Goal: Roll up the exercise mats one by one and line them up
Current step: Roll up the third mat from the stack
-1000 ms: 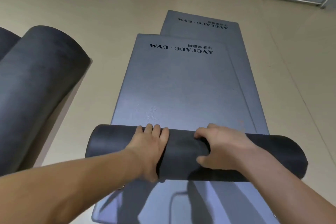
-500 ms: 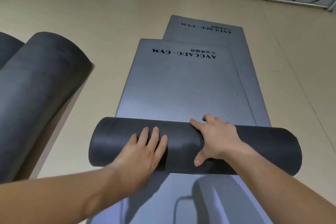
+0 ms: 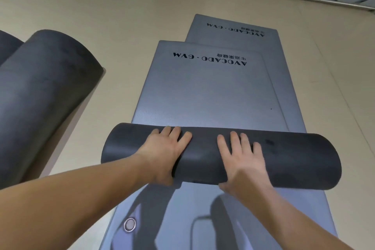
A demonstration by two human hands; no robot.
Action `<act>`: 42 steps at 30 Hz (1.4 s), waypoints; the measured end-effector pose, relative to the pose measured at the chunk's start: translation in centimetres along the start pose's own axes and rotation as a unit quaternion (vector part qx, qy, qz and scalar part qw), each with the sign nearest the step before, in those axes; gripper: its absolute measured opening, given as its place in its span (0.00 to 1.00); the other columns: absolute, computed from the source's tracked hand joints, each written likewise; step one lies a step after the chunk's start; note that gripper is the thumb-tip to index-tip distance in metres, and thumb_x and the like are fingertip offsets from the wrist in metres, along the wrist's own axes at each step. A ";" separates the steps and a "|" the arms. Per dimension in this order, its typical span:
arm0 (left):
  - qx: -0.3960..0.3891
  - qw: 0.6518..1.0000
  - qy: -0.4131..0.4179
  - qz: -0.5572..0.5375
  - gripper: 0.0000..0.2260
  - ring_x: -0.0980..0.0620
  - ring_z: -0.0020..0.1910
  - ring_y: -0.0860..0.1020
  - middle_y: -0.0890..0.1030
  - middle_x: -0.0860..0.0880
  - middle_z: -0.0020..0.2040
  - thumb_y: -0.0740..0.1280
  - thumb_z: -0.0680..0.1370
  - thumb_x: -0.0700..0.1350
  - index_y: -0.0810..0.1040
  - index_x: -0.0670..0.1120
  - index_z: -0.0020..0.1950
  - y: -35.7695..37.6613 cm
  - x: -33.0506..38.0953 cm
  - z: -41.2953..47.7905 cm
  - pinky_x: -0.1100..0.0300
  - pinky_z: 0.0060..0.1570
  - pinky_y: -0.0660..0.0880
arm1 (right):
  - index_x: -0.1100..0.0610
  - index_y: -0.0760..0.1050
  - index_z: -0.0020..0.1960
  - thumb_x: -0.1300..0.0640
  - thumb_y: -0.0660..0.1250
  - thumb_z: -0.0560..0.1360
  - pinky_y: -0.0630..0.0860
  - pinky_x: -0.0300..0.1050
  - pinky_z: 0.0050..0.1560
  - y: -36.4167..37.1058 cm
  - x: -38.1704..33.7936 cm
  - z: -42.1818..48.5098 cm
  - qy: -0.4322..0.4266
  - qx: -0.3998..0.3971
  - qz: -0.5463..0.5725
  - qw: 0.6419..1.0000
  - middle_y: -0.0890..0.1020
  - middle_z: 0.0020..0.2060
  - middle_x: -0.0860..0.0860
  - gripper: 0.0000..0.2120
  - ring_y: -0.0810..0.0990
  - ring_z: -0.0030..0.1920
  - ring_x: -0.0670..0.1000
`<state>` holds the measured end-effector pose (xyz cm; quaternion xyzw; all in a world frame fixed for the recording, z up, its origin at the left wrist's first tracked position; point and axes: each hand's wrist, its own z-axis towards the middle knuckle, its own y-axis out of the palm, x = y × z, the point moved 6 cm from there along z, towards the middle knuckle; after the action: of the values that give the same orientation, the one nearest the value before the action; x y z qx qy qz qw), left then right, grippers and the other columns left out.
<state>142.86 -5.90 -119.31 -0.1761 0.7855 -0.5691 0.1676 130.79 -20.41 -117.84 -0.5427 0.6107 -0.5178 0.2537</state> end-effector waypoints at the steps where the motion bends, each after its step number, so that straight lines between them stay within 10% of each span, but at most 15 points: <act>1: -0.004 1.000 0.002 -0.004 0.56 0.44 0.64 0.72 0.68 0.47 0.69 0.77 0.63 0.71 0.53 0.50 0.80 -0.3 -0.2 0.2 0.48 0.61 0.73 | 0.53 0.42 0.83 0.33 0.73 0.68 0.58 0.63 0.74 -0.5 0.4 0.5 -0.007 0.006 0.007 1.000 0.55 0.79 0.61 0.58 0.55 0.79 0.65; 8: -0.076 0.996 0.028 -0.021 0.45 0.46 0.50 0.78 0.75 0.50 0.57 0.78 0.62 0.67 0.64 0.52 0.72 -2.7 1.2 -2.1 0.53 0.44 0.73 | 0.43 0.60 0.70 0.32 0.73 0.58 0.66 0.54 0.60 -2.4 1.6 -0.9 -0.072 -0.013 0.017 0.997 0.73 0.58 0.46 0.45 0.74 0.60 0.53; 14: -0.294 0.929 0.037 -0.224 0.35 0.54 0.53 0.81 0.80 0.61 0.54 0.84 0.61 0.59 0.72 0.64 0.63 -2.4 1.4 -6.4 0.51 0.56 0.82 | 0.34 0.66 0.62 0.32 0.82 0.50 0.75 0.48 0.55 -2.2 1.3 -4.4 -0.117 -0.246 0.158 0.949 0.79 0.51 0.40 0.44 0.76 0.51 0.46; 18: -0.186 0.972 0.035 -0.136 0.50 0.51 0.66 0.75 0.72 0.59 0.68 0.82 0.60 0.67 0.65 0.60 0.78 -4.0 -0.3 -6.8 0.50 0.62 0.77 | 0.30 0.72 0.60 0.38 0.87 0.48 0.80 0.48 0.56 -2.1 1.4 -2.3 -0.103 -0.286 0.233 0.924 0.80 0.54 0.37 0.44 0.79 0.54 0.45; 23: -0.047 0.997 0.056 0.023 0.24 0.42 0.60 0.73 0.72 0.46 0.66 0.69 0.80 0.55 0.68 0.50 0.72 -5.4 2.4 -8.6 0.50 0.50 0.74 | 0.33 0.72 0.66 0.39 0.88 0.48 0.77 0.51 0.63 -2.7 3.4 1.6 -0.065 -0.215 0.307 0.925 0.73 0.64 0.40 0.49 0.76 0.63 0.49; 28: -0.083 0.994 0.012 0.074 0.58 0.27 0.82 0.46 0.40 0.28 0.82 0.72 0.77 0.63 0.32 0.37 0.83 -0.9 4.0 -9.8 0.36 0.80 0.54 | 0.39 0.74 0.64 0.37 0.83 0.62 0.70 0.46 0.49 -5.3 4.0 2.8 -0.029 -0.074 0.227 0.971 0.75 0.59 0.42 0.34 0.76 0.55 0.48; 31: -0.048 0.995 -0.011 0.083 0.62 0.27 0.82 0.46 0.40 0.28 0.82 0.72 0.75 0.67 0.29 0.35 0.81 0.7 2.8 -7.7 0.34 0.80 0.51 | 0.41 0.73 0.66 0.37 0.74 0.73 0.73 0.47 0.53 -7.4 1.9 0.5 -0.033 0.002 0.129 0.991 0.76 0.60 0.45 0.25 0.76 0.62 0.52; 38: -0.015 1.000 0.009 0.023 0.60 0.40 0.62 0.69 0.68 0.41 0.67 0.75 0.61 0.74 0.54 0.42 0.79 -0.4 0.8 -4.0 0.45 0.62 0.71 | 0.49 0.37 0.82 0.29 0.78 0.60 0.60 0.68 0.72 -2.3 -1.5 -3.6 0.038 -0.138 -0.008 0.990 0.51 0.78 0.65 0.68 0.51 0.79 0.67; 42: -0.045 0.999 0.014 0.012 0.56 0.44 0.56 0.74 0.73 0.47 0.61 0.77 0.56 0.74 0.61 0.47 0.74 -2.2 -0.5 -2.7 0.48 0.57 0.75 | 0.50 0.36 0.83 0.32 0.75 0.66 0.60 0.65 0.70 -1.7 -0.5 -2.5 0.012 -0.043 -0.023 0.999 0.55 0.77 0.64 0.63 0.55 0.77 0.66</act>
<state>142.21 -4.06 -116.41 -0.1657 0.8147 -0.5337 0.1551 129.46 -18.83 -115.56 -0.5607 0.6226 -0.5035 0.2110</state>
